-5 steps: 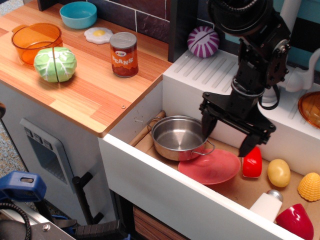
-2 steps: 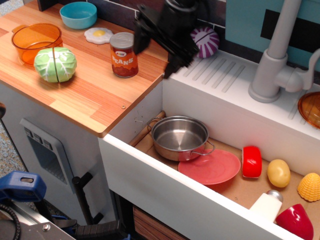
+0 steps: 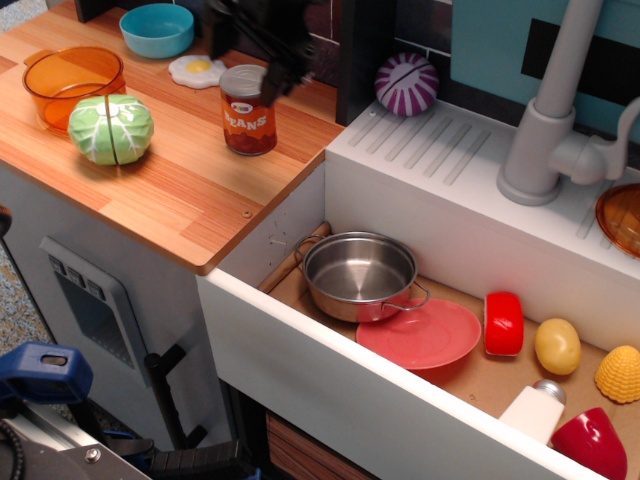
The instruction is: Put can in pot
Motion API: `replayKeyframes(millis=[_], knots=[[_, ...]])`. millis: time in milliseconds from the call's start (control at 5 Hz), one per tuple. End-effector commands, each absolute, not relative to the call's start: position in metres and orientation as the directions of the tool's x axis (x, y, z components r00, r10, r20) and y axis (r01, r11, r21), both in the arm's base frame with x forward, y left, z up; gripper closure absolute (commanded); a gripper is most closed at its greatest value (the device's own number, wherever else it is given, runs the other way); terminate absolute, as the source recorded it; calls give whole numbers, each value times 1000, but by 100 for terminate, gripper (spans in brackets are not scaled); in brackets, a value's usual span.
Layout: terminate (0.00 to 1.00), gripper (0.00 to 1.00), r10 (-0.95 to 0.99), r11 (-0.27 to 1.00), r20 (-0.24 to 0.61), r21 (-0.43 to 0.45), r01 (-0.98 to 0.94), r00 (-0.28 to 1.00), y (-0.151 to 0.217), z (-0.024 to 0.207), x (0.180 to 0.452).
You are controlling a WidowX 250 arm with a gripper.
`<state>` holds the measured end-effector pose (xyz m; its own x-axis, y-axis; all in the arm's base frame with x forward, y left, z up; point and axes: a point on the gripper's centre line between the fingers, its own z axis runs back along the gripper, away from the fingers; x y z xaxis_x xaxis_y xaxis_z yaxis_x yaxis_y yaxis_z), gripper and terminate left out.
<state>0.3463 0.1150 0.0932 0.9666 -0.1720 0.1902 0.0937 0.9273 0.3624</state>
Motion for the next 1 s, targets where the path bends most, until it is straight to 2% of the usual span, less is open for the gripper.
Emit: replayKeyframes(millis=[0, 200, 800], knots=[[0, 0, -212, 935, 297, 337, 105, 931, 134, 101, 362], [0, 0, -226, 949, 309, 282, 138, 924, 139, 92, 367], [0, 0, -255, 957, 286, 210, 199, 924, 160, 72, 382]])
